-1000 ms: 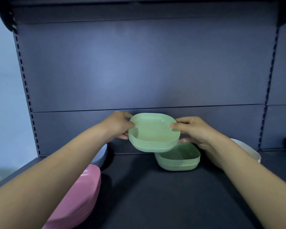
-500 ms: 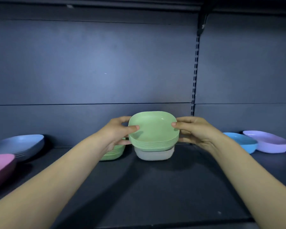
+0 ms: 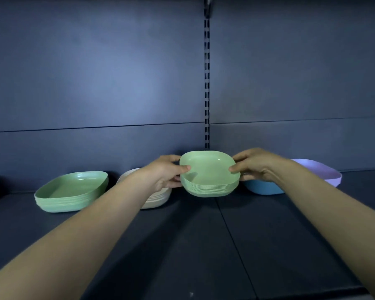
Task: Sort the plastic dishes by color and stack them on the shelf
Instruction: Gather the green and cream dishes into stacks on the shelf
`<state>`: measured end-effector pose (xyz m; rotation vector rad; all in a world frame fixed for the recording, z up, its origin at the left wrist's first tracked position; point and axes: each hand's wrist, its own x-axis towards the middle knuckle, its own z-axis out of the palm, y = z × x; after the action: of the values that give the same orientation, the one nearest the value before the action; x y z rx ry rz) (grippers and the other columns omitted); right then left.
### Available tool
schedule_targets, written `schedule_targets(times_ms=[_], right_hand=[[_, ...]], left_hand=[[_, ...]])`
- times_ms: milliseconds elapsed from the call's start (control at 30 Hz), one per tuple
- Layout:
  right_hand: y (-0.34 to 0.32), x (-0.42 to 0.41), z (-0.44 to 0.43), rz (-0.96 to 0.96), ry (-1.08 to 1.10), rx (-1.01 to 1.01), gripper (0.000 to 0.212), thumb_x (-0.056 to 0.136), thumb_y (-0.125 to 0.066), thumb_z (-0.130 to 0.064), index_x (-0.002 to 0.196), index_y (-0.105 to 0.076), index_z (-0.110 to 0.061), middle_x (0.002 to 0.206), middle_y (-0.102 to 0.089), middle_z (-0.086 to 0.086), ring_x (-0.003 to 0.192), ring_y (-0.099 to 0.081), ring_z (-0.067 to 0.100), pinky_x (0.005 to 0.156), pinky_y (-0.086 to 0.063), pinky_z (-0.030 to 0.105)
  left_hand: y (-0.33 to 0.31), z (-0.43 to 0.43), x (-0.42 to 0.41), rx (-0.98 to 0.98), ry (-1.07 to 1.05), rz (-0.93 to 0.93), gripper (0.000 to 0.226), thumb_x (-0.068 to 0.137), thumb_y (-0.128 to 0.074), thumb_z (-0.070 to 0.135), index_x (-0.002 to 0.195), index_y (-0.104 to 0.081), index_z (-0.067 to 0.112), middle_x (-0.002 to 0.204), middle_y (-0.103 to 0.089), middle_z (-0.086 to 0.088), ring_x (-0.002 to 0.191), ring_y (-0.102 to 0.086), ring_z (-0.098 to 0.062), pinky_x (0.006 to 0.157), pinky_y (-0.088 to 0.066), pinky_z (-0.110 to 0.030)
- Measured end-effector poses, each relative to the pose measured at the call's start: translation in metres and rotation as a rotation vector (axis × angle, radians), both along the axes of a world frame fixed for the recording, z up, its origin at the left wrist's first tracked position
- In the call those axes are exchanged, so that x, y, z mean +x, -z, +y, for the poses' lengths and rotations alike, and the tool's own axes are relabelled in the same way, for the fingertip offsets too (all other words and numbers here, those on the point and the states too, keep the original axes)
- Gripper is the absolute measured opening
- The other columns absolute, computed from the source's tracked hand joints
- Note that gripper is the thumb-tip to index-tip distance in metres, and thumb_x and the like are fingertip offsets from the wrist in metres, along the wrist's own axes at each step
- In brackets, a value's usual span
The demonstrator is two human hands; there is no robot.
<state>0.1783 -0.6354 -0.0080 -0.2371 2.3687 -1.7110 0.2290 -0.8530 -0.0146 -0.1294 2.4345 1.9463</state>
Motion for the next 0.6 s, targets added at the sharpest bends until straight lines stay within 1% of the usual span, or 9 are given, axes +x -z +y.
schedule_targets(times_ms=[67,167,267,333,400,467,500,533,600], right_hand=[[0.003,-0.012,0.000,0.020,0.005,0.092,0.027,0.082,-0.064,0.007,0.108,-0.065,0.000,0.097,-0.070,0.011,0.080,-0.066,0.016,0.065,-0.055,0.024],[0.010,-0.025,-0.005,0.055,0.015,0.266,0.030,0.082,-0.064,0.006,0.112,-0.064,0.004,0.104,-0.069,0.017,0.076,-0.065,0.017,0.058,-0.055,0.017],[0.017,-0.034,-0.010,0.081,0.021,0.367,0.031,0.080,-0.067,0.005,0.111,-0.064,0.008,0.107,-0.068,0.021,0.085,-0.066,0.025,0.070,-0.058,0.024],[0.022,-0.040,-0.012,0.087,0.030,0.376,0.032,0.078,-0.070,0.004,0.109,-0.063,0.011,0.101,-0.068,0.021,0.086,-0.066,0.026,0.074,-0.058,0.028],[0.030,-0.042,-0.013,0.087,0.045,0.378,0.032,0.076,-0.072,0.002,0.105,-0.063,0.012,0.091,-0.065,0.018,0.078,-0.065,0.025,0.071,-0.058,0.027],[0.039,-0.040,-0.013,0.097,0.064,0.402,0.025,0.075,-0.074,-0.004,0.094,-0.064,0.008,0.082,-0.061,0.016,0.072,-0.060,0.025,0.071,-0.055,0.031],[0.044,-0.039,-0.012,0.115,0.085,0.420,0.020,0.074,-0.075,-0.009,0.086,-0.063,0.002,0.076,-0.057,0.014,0.068,-0.055,0.024,0.067,-0.050,0.031],[0.049,-0.037,-0.012,0.132,0.112,0.427,0.019,0.074,-0.075,-0.013,0.079,-0.059,-0.002,0.070,-0.053,0.011,0.064,-0.049,0.022,0.063,-0.044,0.030],[0.060,-0.032,-0.011,0.160,0.146,0.363,0.022,0.076,-0.073,-0.019,0.074,-0.055,-0.005,0.066,-0.047,0.006,0.061,-0.042,0.020,0.059,-0.034,0.028]], left_hand=[[0.006,0.004,-0.012,-0.028,0.001,-0.016,0.042,0.093,-0.055,0.008,0.134,-0.048,0.009,0.097,-0.062,-0.006,0.075,-0.059,-0.017,0.076,-0.052,-0.032],[0.014,0.006,-0.025,-0.054,0.009,-0.044,0.039,0.094,-0.053,0.007,0.132,-0.049,0.006,0.096,-0.060,-0.006,0.076,-0.057,-0.018,0.086,-0.049,-0.035],[0.018,0.010,-0.034,-0.128,-0.008,-0.034,0.031,0.094,-0.052,0.006,0.125,-0.052,0.003,0.104,-0.057,-0.010,0.086,-0.057,-0.022,0.094,-0.048,-0.038],[0.021,0.014,-0.040,-0.201,-0.039,-0.017,0.025,0.093,-0.053,0.005,0.118,-0.055,0.003,0.104,-0.056,-0.011,0.092,-0.055,-0.024,0.093,-0.049,-0.037],[0.025,0.019,-0.043,-0.271,-0.061,-0.010,0.023,0.092,-0.055,0.006,0.115,-0.056,0.002,0.104,-0.055,-0.012,0.093,-0.053,-0.024,0.083,-0.051,-0.037],[0.029,0.025,-0.043,-0.411,-0.081,-0.009,0.019,0.092,-0.057,0.014,0.108,-0.055,0.005,0.105,-0.055,-0.012,0.090,-0.051,-0.024,0.075,-0.050,-0.033],[0.031,0.028,-0.041,-0.482,-0.097,-0.004,0.020,0.092,-0.056,0.018,0.107,-0.054,0.006,0.105,-0.055,-0.011,0.091,-0.051,-0.024,0.073,-0.047,-0.031],[0.036,0.031,-0.040,-0.503,-0.122,0.007,0.026,0.092,-0.056,0.020,0.111,-0.054,0.003,0.107,-0.055,-0.010,0.095,-0.052,-0.026,0.077,-0.045,-0.030],[0.048,0.033,-0.042,-0.420,-0.150,0.016,0.038,0.092,-0.056,0.021,0.122,-0.052,-0.001,0.120,-0.057,-0.012,0.110,-0.054,-0.029,0.089,-0.043,-0.031]])
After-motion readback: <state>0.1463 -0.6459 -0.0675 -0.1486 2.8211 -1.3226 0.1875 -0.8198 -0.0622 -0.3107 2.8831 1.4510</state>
